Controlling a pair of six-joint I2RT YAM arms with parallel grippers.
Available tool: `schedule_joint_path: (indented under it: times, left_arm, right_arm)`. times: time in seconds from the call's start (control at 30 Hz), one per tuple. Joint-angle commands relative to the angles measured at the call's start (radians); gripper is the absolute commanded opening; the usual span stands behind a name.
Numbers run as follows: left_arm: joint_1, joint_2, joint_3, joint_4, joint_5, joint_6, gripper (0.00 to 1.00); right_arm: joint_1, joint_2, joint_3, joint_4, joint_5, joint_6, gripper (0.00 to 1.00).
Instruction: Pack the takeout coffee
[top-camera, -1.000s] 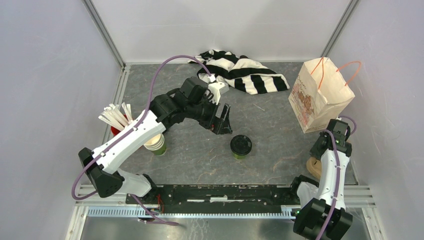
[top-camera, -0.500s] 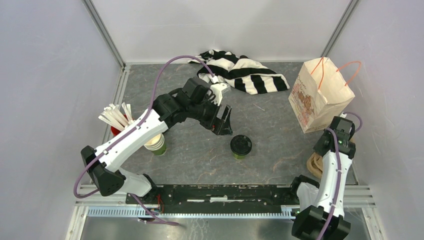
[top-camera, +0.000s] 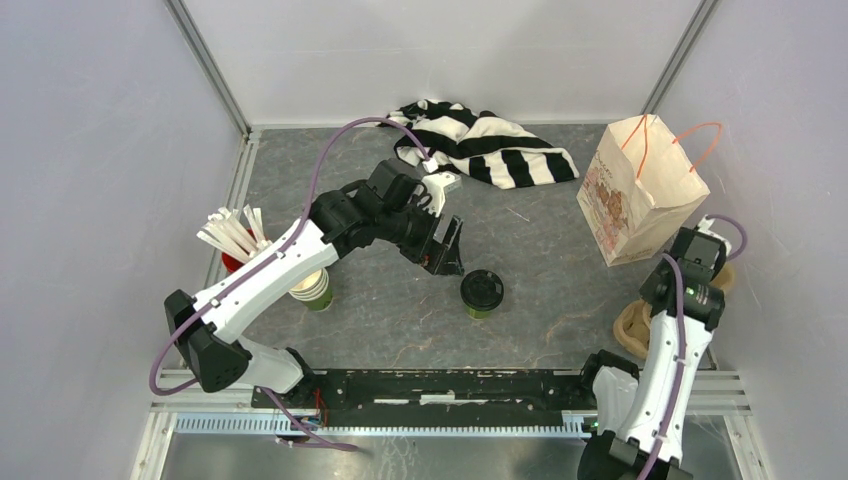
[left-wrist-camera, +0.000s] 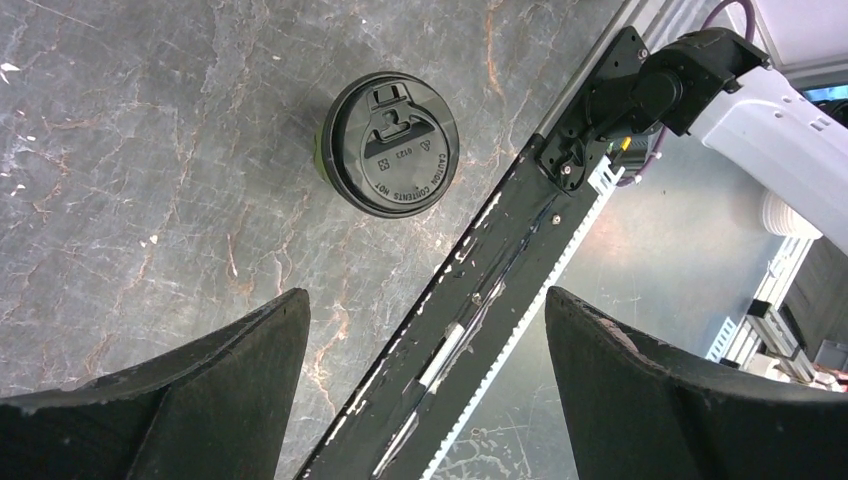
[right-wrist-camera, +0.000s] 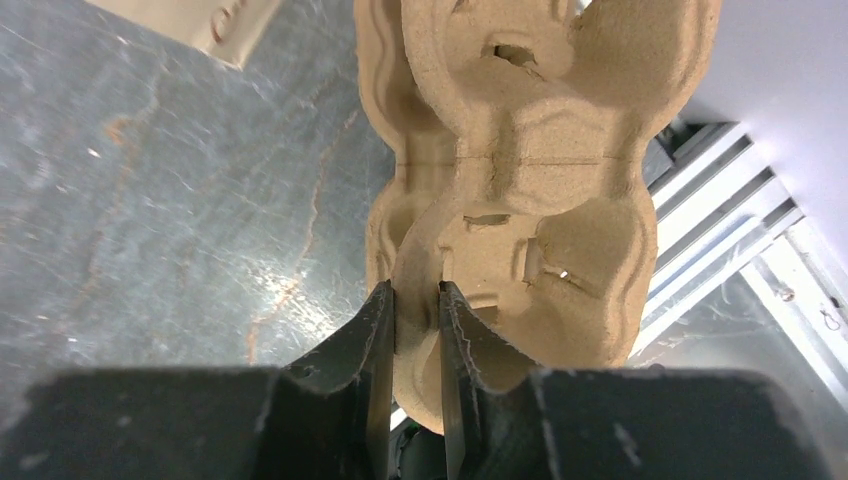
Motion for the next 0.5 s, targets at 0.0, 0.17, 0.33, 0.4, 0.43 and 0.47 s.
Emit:
schedule_joint_path:
  times: [0.0,0.17,0.33,0.4,0.43,0.47]
  left_arm:
    - [0.008,-0.028,-0.020,0.043,0.036,0.048,0.93]
    - [0.019,-0.029,-0.039,0.054,0.025,0.048,0.93]
    - [0.044,-0.032,-0.070,0.086,0.023,0.019,0.93]
    - [0.056,-0.042,-0.080,0.091,0.030,-0.007,0.93]
    - [0.063,-0.050,-0.086,0.097,0.033,-0.022,0.93]
    - [0.066,-0.062,-0.093,0.109,0.034,-0.038,0.93]
  right_arm:
    - [-0.003,-0.057,0.137,-0.051,0.035,0.035,0.05]
    - [-0.004,-0.111,0.313,-0.028,-0.116,-0.002,0.04]
    - [-0.003,-0.089,0.532,0.006,-0.355,-0.109,0.03]
    - [-0.005,-0.043,0.609,0.003,-0.514,-0.165,0.03]
    - [-0.004,-0.014,0.640,-0.002,-0.589,-0.190,0.03]
    - [0.001,0.004,0.657,0.002,-0.644,-0.200,0.03]
